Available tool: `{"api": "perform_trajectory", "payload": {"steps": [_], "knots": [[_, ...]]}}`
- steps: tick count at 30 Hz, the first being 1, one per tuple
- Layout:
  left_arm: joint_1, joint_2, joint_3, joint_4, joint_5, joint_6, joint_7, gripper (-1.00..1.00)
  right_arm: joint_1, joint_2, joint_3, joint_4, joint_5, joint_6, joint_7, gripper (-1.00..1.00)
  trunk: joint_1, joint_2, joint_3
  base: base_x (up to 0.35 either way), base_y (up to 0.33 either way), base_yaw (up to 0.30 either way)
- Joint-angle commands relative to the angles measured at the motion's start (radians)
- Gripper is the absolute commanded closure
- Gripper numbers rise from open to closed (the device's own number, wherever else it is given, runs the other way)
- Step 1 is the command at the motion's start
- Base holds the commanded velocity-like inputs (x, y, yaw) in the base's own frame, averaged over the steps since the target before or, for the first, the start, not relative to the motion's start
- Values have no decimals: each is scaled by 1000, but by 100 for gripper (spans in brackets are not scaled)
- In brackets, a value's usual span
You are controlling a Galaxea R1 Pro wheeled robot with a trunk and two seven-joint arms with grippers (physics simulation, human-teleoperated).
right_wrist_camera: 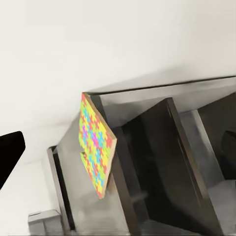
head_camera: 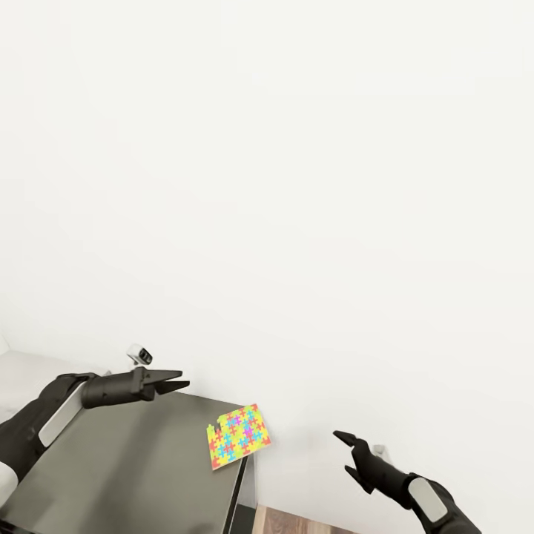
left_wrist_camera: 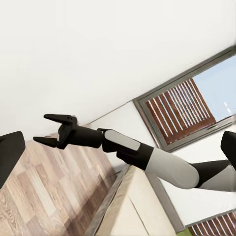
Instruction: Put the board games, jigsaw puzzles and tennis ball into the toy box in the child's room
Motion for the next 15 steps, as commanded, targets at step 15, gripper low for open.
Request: {"api": "perform_trajectory", "payload": {"steps": [15], "knots": [[0, 3, -3, -44, 4, 67, -34, -100, -56, 111, -7, -5, 0, 128, 6, -100, 58, -107, -49, 0, 0, 0]]}}
